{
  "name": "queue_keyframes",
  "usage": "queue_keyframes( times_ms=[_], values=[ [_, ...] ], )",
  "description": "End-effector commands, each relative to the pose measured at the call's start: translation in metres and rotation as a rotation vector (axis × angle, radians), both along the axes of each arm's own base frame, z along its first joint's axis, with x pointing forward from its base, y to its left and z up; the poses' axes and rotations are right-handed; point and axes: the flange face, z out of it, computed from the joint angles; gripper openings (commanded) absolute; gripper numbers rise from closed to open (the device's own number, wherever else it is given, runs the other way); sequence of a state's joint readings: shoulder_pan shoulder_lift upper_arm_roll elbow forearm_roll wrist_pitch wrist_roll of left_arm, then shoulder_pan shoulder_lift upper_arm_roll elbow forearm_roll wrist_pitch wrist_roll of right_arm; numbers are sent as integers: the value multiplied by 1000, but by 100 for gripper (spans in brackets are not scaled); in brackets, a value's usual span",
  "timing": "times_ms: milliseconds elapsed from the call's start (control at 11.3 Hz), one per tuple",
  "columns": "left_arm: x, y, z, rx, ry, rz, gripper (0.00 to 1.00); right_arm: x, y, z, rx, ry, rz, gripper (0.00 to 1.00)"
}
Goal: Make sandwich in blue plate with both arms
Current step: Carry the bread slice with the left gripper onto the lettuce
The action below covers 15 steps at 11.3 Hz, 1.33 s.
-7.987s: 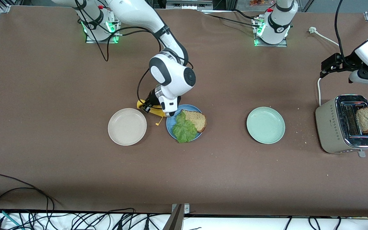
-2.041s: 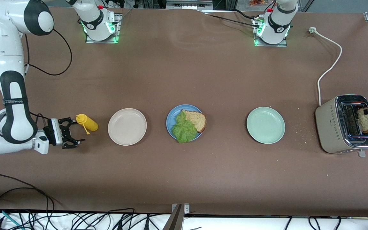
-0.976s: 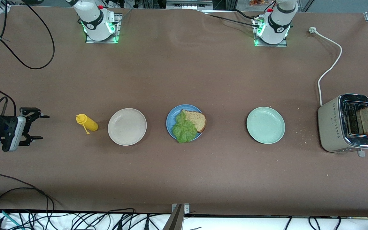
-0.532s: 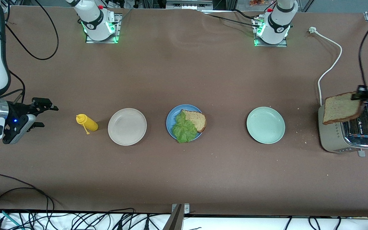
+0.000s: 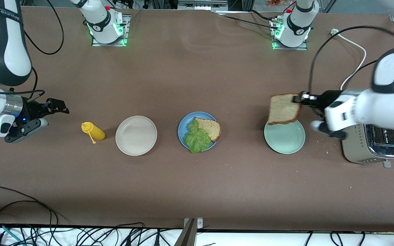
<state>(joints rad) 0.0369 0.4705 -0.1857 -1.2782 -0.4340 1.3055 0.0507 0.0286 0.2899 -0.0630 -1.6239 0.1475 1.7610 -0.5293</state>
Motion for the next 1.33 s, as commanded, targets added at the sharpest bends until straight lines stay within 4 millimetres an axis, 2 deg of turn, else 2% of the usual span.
queue_keyframes(
  times_ms=[0,89,177,266,355,444,532,621,710,887,976,1065,1154,1242],
  values=[
    [29,-66,-76,-168,55,87,0,-25,-3,19,-85,-108,-41,100],
    [34,-93,-99,-209,49,110,0,-22,-8,34,-114,-166,-37,100],
    [34,-125,-115,-237,35,123,0,-24,-15,59,-117,-220,-52,100],
    [32,-152,-129,-276,31,150,0,-26,-20,71,-123,-234,-57,100],
    [26,-176,-148,-314,65,166,0,-28,-28,73,-112,-235,-77,100],
    [21,-190,-160,-325,80,167,0,-30,-21,82,-101,-235,-97,100],
    [15,-202,-176,-333,78,142,0,-30,-5,93,-102,-218,-187,100],
    [14,-205,-190,-374,76,127,0,-30,16,102,-118,-192,-265,100],
    [4,-219,-204,-401,98,117,0,-27,22,107,-146,-194,-285,100],
    [-3,-222,-220,-410,70,127,0,-25,27,115,-160,-214,-276,100],
    [-4,-221,-228,-427,52,101,0,-26,22,122,-164,-203,-282,100],
    [-3,-218,-244,-420,53,109,7,-26,23,125,-162,-186,-284,100],
    [-3,-217,-253,-398,32,112,84,-26,18,126,-152,-184,-299,100],
    [-2,-215,-251,-378,13,92,100,-25,11,127,-150,-186,-312,100]
  ],
)
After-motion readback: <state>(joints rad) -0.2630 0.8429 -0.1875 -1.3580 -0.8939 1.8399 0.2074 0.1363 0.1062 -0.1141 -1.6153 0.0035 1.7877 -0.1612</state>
